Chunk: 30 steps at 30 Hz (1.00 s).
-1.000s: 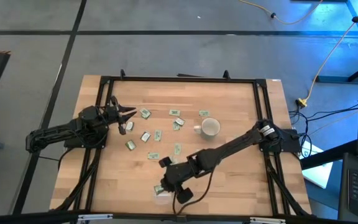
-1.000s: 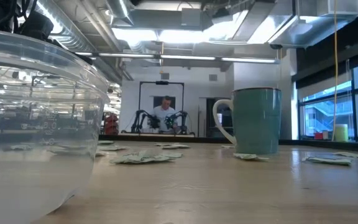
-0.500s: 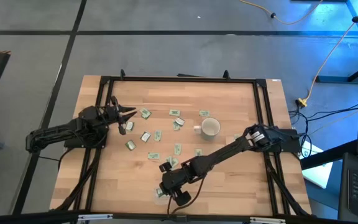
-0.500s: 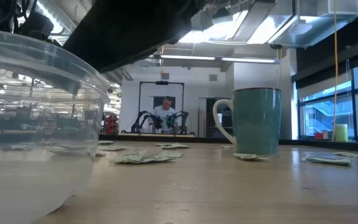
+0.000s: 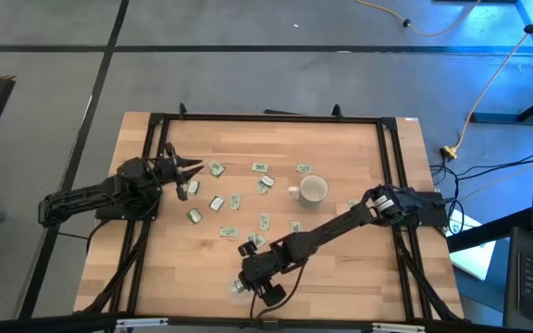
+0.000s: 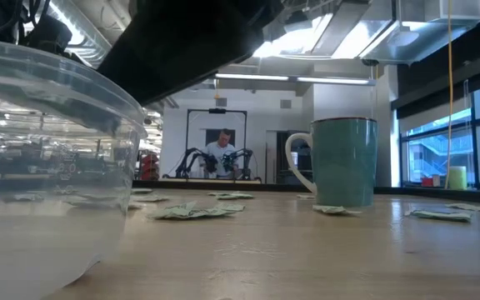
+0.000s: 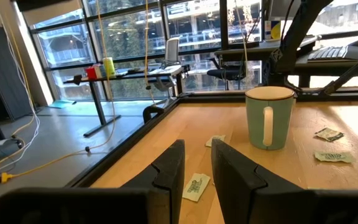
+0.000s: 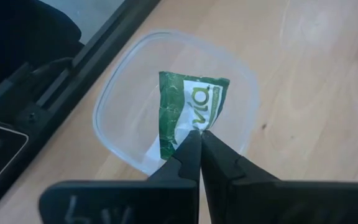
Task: Pick and place Stevia / Truvia into bins
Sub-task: Put the green stevia packet into the transparent bin, then put the light green stevia packet into the transparent bin
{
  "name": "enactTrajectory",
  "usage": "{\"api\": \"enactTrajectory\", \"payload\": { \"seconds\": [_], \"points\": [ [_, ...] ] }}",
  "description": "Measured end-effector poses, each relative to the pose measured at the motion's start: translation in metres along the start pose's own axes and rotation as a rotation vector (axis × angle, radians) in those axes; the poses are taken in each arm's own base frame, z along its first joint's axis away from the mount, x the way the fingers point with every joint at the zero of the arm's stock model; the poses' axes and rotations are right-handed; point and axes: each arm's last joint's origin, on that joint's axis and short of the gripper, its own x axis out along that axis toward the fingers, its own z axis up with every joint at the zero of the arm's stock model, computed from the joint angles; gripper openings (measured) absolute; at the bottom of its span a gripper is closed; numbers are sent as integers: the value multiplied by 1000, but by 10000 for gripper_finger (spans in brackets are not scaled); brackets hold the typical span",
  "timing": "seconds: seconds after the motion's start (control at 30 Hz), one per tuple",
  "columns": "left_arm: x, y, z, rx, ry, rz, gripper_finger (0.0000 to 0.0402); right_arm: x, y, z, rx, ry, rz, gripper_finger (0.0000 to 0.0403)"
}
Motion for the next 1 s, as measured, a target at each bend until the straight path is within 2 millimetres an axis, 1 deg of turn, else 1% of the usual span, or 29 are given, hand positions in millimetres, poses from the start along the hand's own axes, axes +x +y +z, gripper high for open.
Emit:
{"api": "enactTrajectory", "payload": {
  "seconds": [0.1,0.3,0.37,0.43,0.53,0.57,0.63,0.7,0.83,0.9,1.0],
  "points": [
    [0,0,0,1,0,3,75,0,0,0,-1,-1,0,20],
    [0,0,0,1,0,7,75,0,0,1,4,-5,-1,66],
    [0,0,0,1,0,7,75,-5,-1,5,15,10,0,77],
    [0,0,0,1,0,7,75,-16,-2,14,39,15,-1,84],
    [0,0,0,0,0,7,75,-46,-3,30,52,20,-2,86],
    [0,0,0,0,0,7,75,-56,-3,32,40,35,0,86],
    [0,0,0,0,0,7,75,-71,-5,30,44,85,-8,87],
    [0,0,0,0,0,7,75,-82,-6,26,61,105,-35,87],
    [0,0,0,-1,0,6,75,-109,-15,19,70,90,-165,87],
    [0,0,0,-1,0,6,75,-115,-21,12,82,83,-225,87],
    [0,0,0,0,0,7,75,-122,-26,-4,103,91,-246,87]
  ]
}}
